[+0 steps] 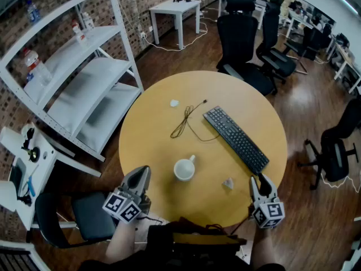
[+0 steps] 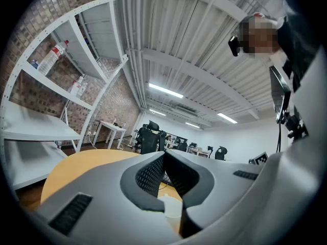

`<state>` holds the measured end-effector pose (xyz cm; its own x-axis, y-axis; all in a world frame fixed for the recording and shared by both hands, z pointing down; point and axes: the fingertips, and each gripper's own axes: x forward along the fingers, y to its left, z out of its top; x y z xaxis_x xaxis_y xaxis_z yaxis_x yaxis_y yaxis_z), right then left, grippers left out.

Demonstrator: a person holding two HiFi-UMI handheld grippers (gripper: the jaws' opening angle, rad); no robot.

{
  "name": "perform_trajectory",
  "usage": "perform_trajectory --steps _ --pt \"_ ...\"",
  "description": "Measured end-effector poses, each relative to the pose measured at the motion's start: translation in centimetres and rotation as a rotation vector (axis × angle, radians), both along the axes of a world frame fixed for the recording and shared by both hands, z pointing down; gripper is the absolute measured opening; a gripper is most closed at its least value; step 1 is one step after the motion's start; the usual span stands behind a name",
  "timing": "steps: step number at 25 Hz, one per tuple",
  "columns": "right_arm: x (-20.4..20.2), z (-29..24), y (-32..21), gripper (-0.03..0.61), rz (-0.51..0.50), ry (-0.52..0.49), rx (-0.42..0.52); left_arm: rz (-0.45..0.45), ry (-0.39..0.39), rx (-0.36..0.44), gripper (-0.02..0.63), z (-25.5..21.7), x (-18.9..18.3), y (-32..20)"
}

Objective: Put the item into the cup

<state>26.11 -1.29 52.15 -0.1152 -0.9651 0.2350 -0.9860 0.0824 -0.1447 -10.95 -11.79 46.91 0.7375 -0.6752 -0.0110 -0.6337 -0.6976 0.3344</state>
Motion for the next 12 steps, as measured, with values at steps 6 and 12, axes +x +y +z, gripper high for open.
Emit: perform_trajectory --steps 6,12 --pt "-1.8 6.4 -2.5 0.175 -0.090 0.023 -0.218 0.014 -0.001 0.010 0.000 -0.5 0.4 -1.3" --pt "-4.1 11.6 -3.8 0.204 -0.230 0.116 -0.398 -0.023 -0.038 -0.042 0.000 0.9 -1.1 -0.8"
